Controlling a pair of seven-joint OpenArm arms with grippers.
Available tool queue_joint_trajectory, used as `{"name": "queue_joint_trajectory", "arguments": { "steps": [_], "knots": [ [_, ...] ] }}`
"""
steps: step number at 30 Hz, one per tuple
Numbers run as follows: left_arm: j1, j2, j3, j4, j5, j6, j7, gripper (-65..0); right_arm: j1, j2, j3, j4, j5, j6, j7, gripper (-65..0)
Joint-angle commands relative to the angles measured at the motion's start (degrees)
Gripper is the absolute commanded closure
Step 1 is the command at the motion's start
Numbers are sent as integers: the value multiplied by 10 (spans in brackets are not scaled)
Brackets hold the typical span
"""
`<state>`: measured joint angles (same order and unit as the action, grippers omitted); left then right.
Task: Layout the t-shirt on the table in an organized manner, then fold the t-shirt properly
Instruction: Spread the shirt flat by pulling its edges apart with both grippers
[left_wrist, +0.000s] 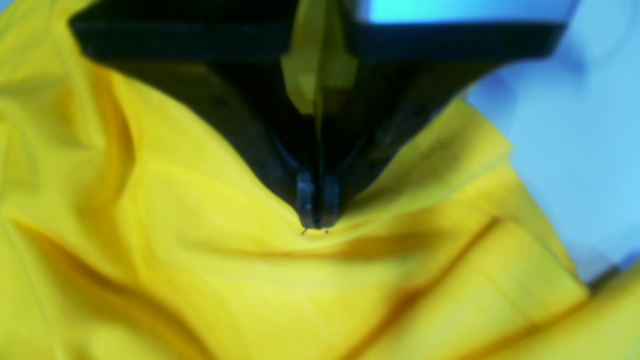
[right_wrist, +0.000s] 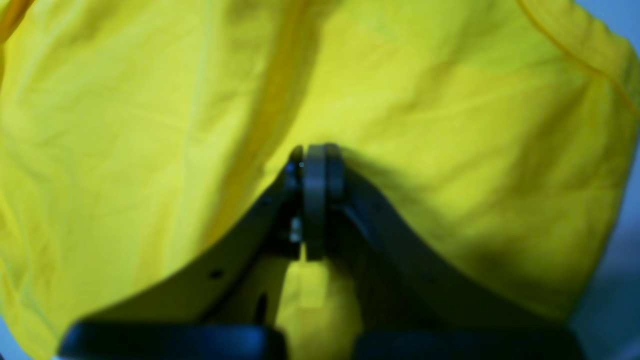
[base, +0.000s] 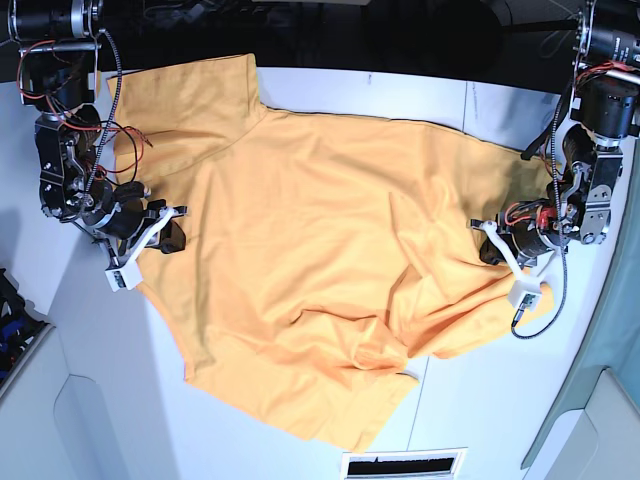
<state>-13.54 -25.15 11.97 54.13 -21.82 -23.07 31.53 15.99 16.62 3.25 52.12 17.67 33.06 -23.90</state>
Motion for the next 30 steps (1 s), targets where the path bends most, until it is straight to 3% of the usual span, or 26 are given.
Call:
{"name": "queue_joint_trajectory", "arguments": {
  "steps": [1, 8, 15, 18, 22, 27, 30],
  "knots": [
    [-2, 3, 7, -22, 52, 39, 71, -20, 7, 17, 2, -3, -30, -22, -13, 0],
    [-64, 16, 7, -60, 61, 43, 97, -20, 7, 55, 8, -6, -36, -58, -1, 0],
    [-56, 16, 7, -60, 31, -18, 154, -22, 7, 57, 41, -4, -13, -58, 15, 0],
    [-55, 9, 7, -51, 7, -20, 157, -65, 6, 57, 63, 10, 17, -55, 11, 0],
    [-52, -24, 7, -4, -37, -20, 163, -174, 3, 57, 127, 57, 59, -36, -48, 0],
    [-35, -83, 7, 78, -101, -20, 178, -182, -19, 61, 242, 153, 140, -12, -146, 0],
    [-1, -116, 7, 141, -137, -20, 185, -182, -54, 81, 290, 186, 194, -9, -193, 0]
  ]
}}
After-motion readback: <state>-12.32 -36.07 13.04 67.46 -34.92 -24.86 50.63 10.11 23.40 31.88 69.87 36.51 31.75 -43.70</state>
